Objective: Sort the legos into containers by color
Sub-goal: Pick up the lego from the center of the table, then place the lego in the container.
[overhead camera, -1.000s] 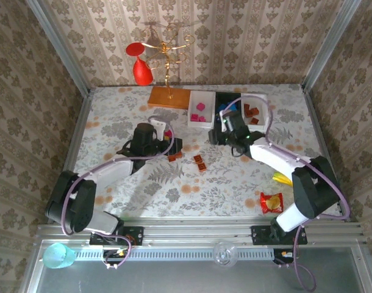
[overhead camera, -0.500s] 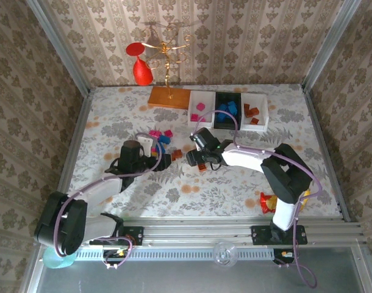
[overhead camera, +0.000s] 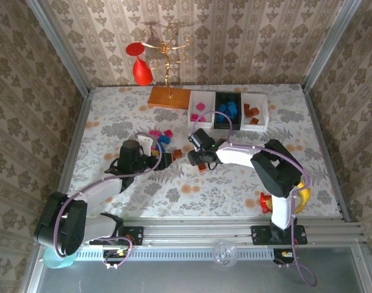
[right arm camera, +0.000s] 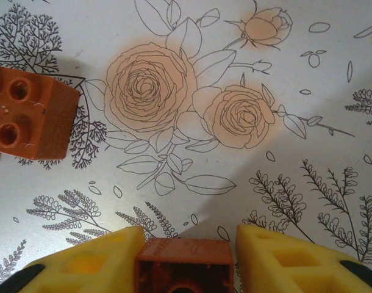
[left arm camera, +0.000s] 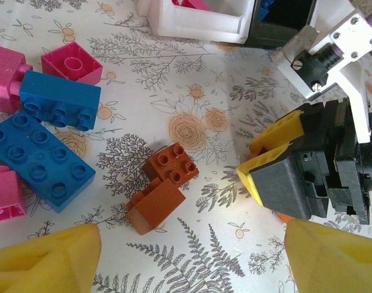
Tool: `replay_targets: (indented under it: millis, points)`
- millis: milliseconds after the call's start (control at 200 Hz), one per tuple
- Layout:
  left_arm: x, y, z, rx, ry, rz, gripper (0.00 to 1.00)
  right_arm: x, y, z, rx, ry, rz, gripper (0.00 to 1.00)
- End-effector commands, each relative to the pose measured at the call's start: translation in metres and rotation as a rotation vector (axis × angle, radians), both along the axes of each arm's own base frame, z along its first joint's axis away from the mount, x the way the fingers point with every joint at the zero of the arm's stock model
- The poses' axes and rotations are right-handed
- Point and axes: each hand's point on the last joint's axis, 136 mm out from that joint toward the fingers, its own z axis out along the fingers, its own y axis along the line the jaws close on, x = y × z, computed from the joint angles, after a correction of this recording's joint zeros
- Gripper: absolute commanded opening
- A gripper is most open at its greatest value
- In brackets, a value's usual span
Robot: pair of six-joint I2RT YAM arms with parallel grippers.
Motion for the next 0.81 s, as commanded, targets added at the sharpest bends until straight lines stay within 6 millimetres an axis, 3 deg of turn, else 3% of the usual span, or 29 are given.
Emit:
replay_targets:
  millis: [0,120,245,410,510,650,800]
  points:
    - [0.005,-0.002,0.006,-0.026,-0.006,0.008,0.8,0.004,0.003,0.008,0.0,-0.01,-0.007,0.4]
    - [0.006,-0.007,0.012,-0.047,-0.014,-0.003,0.8,0.011,-0.006,0.025,0.026,-0.039,-0.035,0.37]
    - [0.002,-0.026,0.027,-0.068,-0.053,-0.064,0.8,0.025,-0.038,0.057,0.064,-0.105,-0.107,0.36]
    - [-0.003,-0.071,0.044,-0.05,-0.12,-0.188,0.81,0.053,-0.111,0.1,0.167,-0.199,-0.285,0.35]
    - [-0.004,-0.095,0.05,-0.055,-0.13,-0.236,0.81,0.072,-0.167,0.119,0.19,-0.262,-0.423,0.35]
    - [-0.005,-0.117,0.052,-0.077,-0.123,-0.271,0.8,0.097,-0.233,0.122,0.198,-0.287,-0.596,0.35]
    - [-0.007,-0.131,0.051,-0.092,-0.107,-0.294,0.8,0.123,-0.268,0.109,0.159,-0.278,-0.676,0.35]
